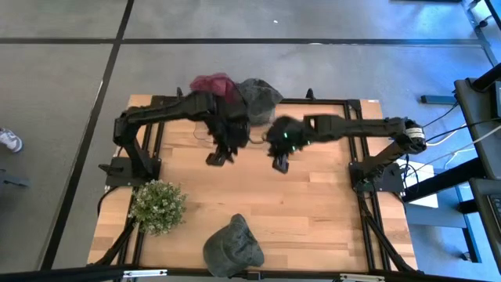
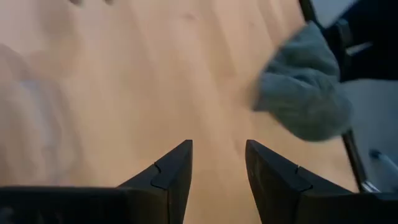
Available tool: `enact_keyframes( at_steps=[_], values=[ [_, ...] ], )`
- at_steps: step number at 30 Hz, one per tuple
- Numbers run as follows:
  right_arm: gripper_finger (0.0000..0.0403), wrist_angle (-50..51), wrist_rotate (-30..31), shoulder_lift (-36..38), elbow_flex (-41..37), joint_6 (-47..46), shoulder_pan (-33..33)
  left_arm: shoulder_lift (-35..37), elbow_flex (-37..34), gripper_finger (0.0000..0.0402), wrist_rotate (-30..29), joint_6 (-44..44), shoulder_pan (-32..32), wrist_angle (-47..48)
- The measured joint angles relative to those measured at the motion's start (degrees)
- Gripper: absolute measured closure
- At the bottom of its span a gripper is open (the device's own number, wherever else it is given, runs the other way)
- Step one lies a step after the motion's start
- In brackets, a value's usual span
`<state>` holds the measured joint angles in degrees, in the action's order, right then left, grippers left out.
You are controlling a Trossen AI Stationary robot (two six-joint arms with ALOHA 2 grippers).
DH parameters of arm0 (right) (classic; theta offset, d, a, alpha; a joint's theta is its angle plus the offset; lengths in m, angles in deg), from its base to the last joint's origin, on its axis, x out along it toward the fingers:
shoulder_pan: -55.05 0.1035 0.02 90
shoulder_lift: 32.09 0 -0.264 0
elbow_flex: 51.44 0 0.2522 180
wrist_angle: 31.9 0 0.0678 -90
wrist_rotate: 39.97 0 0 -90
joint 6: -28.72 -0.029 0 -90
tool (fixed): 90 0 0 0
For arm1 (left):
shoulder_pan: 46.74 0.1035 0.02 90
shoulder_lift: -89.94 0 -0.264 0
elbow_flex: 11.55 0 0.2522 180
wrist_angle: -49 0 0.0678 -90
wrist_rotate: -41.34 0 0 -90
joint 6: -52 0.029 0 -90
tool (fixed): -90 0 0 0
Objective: Pick & Place hat
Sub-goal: Put the black cap into the right transparent bin
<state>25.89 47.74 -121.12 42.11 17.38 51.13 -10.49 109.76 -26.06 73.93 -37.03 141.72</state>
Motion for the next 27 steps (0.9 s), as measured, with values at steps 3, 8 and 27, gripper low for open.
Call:
enact_keyframes(
  at_steps=[3,8,27],
  values=[
    [0.0313,-1.7,5.5,3.5,-6.4,-7.8,4.6,0.4,-4.0,0.0256,3.3,-0.3,-2.6,-1.7],
    [0.0313,-9.5,13.3,10.8,-17.1,-20.2,13.3,0.9,-10.9,0.0258,6.7,-3.4,-6.3,-6.8],
    [0.0313,-14.9,21.8,15.4,-23.3,-25.9,25.2,0.5,-26.8,0.0250,5.9,-6.2,-10.1,-34.5]
  ],
)
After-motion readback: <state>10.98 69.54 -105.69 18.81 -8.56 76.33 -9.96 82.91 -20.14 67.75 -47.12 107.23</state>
